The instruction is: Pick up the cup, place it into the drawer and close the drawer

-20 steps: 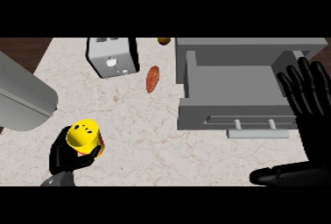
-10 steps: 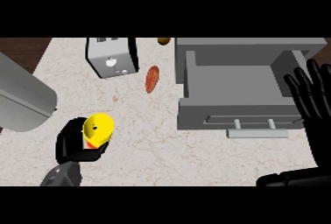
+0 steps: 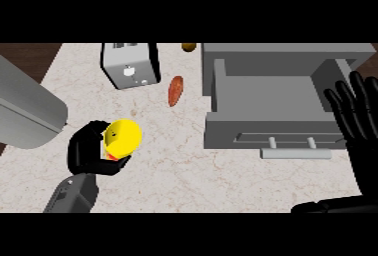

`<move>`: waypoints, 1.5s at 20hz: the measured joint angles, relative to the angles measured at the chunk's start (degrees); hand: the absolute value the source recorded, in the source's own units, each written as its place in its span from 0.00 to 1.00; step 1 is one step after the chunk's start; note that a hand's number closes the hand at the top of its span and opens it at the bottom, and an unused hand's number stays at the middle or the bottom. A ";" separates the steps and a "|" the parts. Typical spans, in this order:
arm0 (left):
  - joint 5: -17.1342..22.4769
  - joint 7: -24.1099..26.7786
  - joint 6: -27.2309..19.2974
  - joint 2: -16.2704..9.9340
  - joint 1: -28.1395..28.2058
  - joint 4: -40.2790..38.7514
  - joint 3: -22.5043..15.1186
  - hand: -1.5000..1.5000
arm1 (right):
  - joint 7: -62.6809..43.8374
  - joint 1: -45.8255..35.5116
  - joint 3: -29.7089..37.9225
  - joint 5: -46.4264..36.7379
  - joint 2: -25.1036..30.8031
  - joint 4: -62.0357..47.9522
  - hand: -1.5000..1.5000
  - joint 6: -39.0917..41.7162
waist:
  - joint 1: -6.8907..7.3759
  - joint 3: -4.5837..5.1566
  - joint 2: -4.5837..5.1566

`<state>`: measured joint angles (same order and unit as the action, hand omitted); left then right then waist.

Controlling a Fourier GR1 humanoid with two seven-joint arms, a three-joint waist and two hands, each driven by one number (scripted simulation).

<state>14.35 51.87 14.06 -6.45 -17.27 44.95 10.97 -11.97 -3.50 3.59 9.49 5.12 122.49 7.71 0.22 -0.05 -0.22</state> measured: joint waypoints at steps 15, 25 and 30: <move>2.76 -27.85 -8.74 4.90 -2.53 33.87 -9.45 1.00 | 2.32 -0.59 1.24 0.10 0.28 -3.46 0.00 0.91 | -0.08 0.01 0.08; -0.50 -37.52 -18.21 5.96 -17.87 33.08 -10.83 1.00 | 2.57 -2.63 2.66 0.55 1.12 -4.86 0.00 1.00 | -0.53 0.03 0.22; -1.72 -41.43 -24.82 6.30 -24.71 31.37 -13.93 1.00 | 2.50 -2.37 2.64 0.82 1.04 -4.61 0.00 1.11 | -0.67 0.02 0.22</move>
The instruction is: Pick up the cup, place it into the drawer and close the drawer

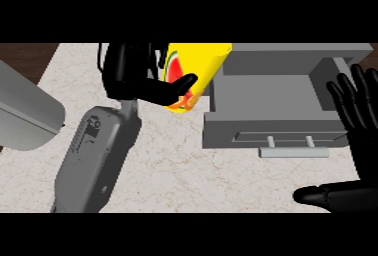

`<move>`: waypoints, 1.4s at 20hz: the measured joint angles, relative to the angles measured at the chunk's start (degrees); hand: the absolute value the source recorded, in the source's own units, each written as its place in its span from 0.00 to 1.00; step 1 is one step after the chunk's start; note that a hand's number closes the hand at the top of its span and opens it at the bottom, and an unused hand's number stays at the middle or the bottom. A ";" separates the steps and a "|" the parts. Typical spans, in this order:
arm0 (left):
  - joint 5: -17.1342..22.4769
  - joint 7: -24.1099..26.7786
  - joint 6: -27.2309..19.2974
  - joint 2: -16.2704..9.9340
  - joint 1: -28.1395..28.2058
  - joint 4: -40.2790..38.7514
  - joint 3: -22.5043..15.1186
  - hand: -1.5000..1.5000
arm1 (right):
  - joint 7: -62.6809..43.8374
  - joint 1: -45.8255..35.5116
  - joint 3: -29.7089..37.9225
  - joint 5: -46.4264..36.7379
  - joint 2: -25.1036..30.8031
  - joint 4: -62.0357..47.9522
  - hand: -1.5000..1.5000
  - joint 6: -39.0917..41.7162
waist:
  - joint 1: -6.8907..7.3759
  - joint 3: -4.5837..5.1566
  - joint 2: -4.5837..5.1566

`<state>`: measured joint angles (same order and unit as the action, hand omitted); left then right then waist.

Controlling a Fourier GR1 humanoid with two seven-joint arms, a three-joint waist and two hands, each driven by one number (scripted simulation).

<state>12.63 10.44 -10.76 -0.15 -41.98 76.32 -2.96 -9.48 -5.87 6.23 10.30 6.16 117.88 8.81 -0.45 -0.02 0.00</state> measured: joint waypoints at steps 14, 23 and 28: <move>2.57 0.42 -6.76 0.02 -17.61 -20.82 -3.70 1.00 | 0.71 1.44 -1.48 -1.31 -0.67 0.19 0.00 0.29 | -0.79 -0.01 0.19; 9.57 6.40 -10.40 0.14 -26.10 -36.43 -8.08 1.00 | 1.61 1.53 -1.69 -1.59 -1.00 -0.28 0.00 0.48 | -1.63 0.00 0.42; 13.86 8.08 -11.76 0.14 -29.12 -43.00 -12.32 1.00 | 1.41 0.37 -0.28 0.19 0.09 -0.84 0.00 1.42 | -2.42 -0.02 0.57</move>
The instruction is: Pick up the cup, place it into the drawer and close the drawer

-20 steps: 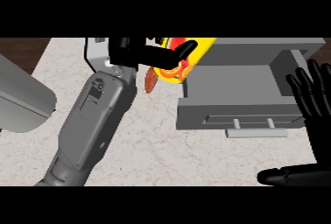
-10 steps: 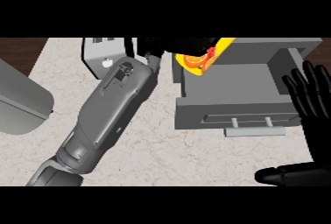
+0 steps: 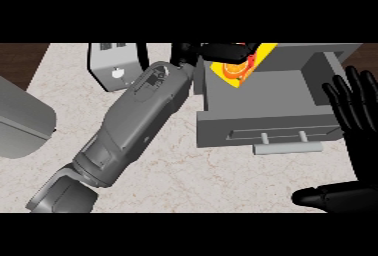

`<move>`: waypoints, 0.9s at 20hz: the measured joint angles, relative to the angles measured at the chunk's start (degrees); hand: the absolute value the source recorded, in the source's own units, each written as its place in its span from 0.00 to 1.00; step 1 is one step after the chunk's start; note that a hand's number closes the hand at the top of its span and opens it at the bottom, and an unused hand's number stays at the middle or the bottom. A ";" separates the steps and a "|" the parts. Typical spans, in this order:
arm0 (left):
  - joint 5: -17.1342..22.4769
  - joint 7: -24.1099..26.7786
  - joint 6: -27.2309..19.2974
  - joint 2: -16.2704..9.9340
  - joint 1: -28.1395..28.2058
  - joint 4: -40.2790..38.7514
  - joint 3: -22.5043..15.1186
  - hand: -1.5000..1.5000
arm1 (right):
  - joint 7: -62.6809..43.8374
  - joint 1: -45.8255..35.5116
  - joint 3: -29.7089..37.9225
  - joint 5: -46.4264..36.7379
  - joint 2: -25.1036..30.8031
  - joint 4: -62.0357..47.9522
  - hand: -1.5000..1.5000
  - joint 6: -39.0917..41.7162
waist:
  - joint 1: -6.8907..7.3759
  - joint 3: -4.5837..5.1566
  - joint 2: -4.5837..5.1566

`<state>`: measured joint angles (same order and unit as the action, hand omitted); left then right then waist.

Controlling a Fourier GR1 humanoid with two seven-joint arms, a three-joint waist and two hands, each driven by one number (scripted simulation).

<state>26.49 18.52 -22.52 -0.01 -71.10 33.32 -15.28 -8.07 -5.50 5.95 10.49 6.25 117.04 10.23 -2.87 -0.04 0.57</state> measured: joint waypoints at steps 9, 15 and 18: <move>4.65 2.17 -1.05 0.01 -3.20 -8.08 -8.10 1.00 | 0.91 -0.84 -0.96 -0.04 -0.36 -1.34 0.00 0.65 | -1.77 -0.04 0.44; 6.01 0.94 -3.41 0.01 -3.82 -10.11 -14.69 0.00 | 1.26 -2.44 -1.09 0.21 -0.20 -2.72 0.00 1.10 | -2.94 -0.07 0.73; 6.69 -0.51 -5.02 0.01 -4.71 -10.53 -17.17 0.00 | 1.62 -2.88 -0.43 1.32 0.26 -2.97 0.00 1.82 | -3.46 -0.08 0.82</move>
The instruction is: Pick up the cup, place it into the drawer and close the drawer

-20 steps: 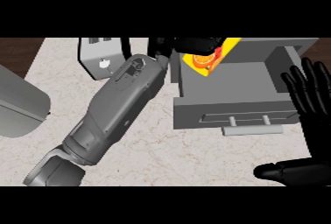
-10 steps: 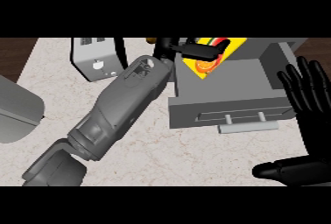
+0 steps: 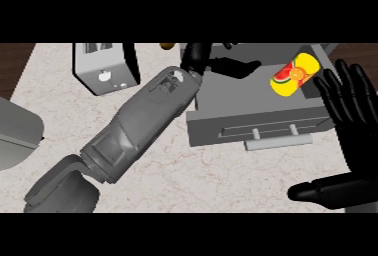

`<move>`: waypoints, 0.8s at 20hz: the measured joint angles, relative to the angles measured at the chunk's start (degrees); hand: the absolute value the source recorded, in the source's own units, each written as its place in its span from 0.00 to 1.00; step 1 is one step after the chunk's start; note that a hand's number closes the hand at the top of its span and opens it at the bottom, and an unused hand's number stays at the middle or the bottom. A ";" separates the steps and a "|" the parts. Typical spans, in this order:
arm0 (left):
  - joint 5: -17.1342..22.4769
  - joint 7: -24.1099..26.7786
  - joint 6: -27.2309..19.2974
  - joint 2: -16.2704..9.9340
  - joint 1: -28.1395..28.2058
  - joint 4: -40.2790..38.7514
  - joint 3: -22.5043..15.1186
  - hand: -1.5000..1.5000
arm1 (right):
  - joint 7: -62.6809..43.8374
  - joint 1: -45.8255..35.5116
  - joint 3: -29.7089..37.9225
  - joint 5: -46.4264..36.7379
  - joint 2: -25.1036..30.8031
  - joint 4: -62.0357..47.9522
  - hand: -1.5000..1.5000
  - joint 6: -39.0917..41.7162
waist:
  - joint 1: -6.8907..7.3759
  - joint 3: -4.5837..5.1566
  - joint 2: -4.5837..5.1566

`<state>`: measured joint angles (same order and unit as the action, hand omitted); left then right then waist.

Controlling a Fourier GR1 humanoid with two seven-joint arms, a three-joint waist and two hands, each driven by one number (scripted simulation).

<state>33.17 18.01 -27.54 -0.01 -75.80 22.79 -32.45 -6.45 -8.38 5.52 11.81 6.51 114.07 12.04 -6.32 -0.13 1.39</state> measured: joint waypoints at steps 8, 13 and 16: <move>4.89 3.10 0.48 0.00 0.17 1.11 -0.38 0.00 | -0.78 -0.24 -1.42 1.14 -1.66 1.31 0.00 -0.59 | 0.06 0.05 0.07; 8.80 6.26 2.57 0.01 -0.32 4.02 2.01 0.00 | -1.86 0.75 -0.15 4.34 -1.28 1.78 0.00 0.25 | 1.86 0.08 -0.45; 10.58 8.32 3.59 0.00 1.72 6.81 2.78 0.00 | -3.70 1.21 0.63 6.50 -0.40 3.54 1.00 0.74 | 3.10 0.09 -0.83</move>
<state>43.76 26.34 -23.95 0.00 -74.08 29.60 -29.68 -10.14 -7.17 6.15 18.30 6.11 117.61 12.78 -3.22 -0.03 0.56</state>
